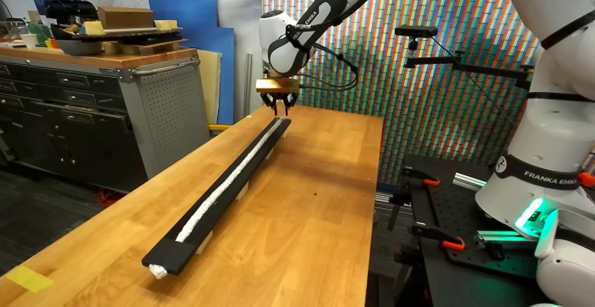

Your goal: Fit the rope along the center of the black object

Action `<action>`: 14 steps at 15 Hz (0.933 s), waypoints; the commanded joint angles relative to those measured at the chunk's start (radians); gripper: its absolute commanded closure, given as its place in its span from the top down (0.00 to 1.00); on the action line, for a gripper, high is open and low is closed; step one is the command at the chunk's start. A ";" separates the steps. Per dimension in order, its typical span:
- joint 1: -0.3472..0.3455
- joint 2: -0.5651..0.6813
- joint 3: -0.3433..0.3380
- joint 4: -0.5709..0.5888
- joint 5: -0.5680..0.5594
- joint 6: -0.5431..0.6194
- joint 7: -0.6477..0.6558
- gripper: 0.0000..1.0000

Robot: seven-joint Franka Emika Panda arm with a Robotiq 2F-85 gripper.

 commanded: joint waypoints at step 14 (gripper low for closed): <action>0.161 -0.281 0.059 -0.117 -0.047 -0.070 -0.173 1.00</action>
